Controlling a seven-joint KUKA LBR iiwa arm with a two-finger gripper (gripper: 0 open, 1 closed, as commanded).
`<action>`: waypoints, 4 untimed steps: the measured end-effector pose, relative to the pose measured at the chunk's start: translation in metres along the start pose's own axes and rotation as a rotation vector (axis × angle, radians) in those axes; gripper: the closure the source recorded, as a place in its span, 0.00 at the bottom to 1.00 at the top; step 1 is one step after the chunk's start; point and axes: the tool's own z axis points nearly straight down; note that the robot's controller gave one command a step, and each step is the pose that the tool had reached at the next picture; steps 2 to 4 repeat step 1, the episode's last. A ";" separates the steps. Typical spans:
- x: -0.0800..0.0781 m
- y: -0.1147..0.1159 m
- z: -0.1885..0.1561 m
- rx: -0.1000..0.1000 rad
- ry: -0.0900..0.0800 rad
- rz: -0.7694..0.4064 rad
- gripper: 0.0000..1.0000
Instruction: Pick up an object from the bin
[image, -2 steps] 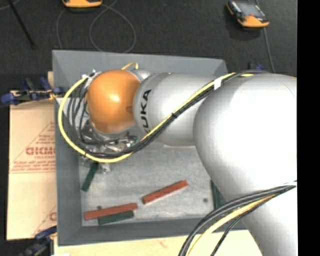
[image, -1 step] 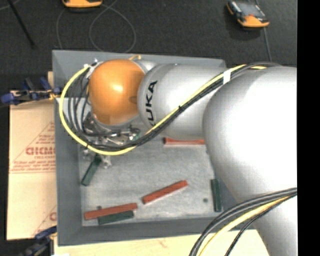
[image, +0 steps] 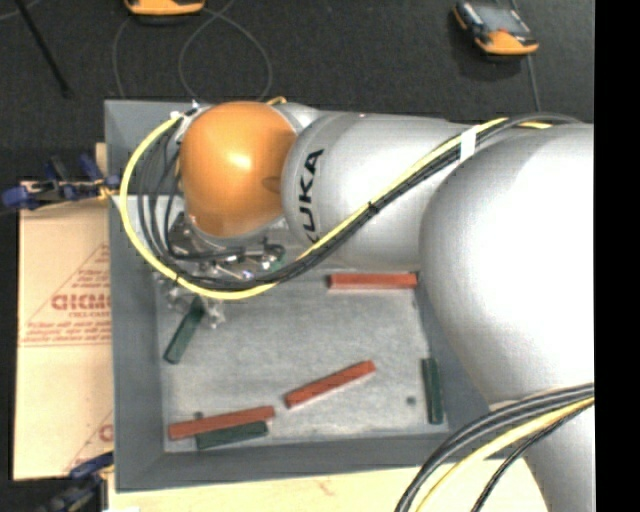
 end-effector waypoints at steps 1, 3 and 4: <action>-0.001 -0.002 -0.033 0.001 0.000 0.006 1.00; -0.001 -0.002 -0.033 0.001 0.000 0.006 1.00; -0.001 -0.002 -0.033 0.001 0.000 0.006 1.00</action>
Offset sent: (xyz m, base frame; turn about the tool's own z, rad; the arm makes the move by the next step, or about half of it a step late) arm -0.0002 -0.0001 0.0292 0.0000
